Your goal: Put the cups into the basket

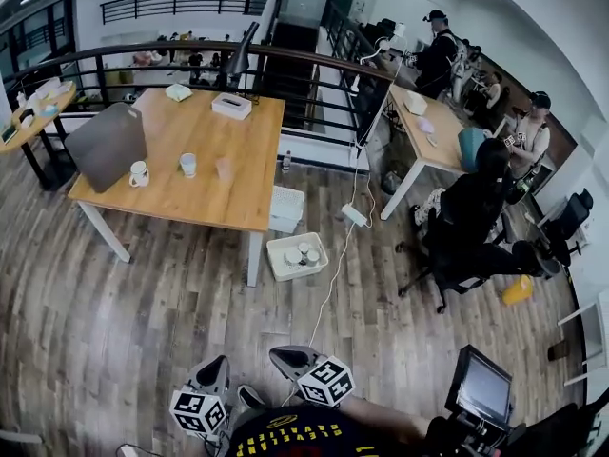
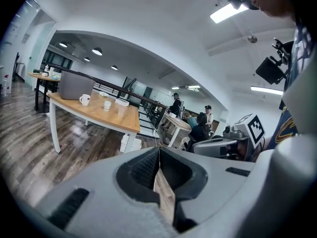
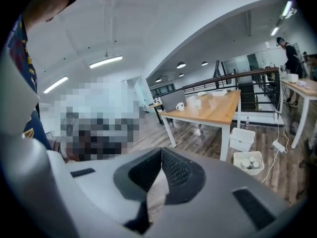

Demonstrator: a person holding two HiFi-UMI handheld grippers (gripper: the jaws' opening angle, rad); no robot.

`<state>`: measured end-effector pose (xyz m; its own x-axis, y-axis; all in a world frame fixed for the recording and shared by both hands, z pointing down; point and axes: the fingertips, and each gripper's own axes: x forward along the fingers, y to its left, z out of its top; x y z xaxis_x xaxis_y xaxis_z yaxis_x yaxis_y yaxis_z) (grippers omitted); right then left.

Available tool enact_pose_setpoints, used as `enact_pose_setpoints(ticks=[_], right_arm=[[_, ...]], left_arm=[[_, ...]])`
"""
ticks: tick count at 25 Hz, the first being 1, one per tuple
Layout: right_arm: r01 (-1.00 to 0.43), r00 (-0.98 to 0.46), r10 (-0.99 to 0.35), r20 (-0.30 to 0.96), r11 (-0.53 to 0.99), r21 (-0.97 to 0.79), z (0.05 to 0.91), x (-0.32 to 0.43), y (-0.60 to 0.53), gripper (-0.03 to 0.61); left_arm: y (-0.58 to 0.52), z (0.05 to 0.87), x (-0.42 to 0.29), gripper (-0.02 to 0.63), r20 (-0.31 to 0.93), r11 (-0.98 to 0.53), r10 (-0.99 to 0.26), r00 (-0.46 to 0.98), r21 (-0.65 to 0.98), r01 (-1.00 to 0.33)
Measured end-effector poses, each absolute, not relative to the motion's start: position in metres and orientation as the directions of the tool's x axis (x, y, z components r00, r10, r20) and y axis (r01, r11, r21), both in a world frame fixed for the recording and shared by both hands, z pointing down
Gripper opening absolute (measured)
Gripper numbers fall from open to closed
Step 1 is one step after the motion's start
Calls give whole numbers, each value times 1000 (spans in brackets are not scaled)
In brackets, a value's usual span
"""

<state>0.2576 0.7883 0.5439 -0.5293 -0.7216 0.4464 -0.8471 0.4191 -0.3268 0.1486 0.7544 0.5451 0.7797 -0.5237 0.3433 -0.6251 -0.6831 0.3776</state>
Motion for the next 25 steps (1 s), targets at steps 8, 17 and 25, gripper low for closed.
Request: enact_pose_setpoints(ticks=[8, 17, 25], right_arm=[[-815, -577, -650, 495, 498, -296, 544, 195, 737, 14], [-754, -649, -593, 476, 584, -301, 544, 160, 673, 14], [-654, -756, -515, 404, 627, -424, 561, 144, 598, 14]], left_arm=[[719, 546, 83, 11, 262, -569, -639, 723, 471, -674], [681, 550, 46, 11, 294, -493, -700, 651, 460, -738], [628, 546, 42, 11, 360, -407, -753, 551, 404, -819]])
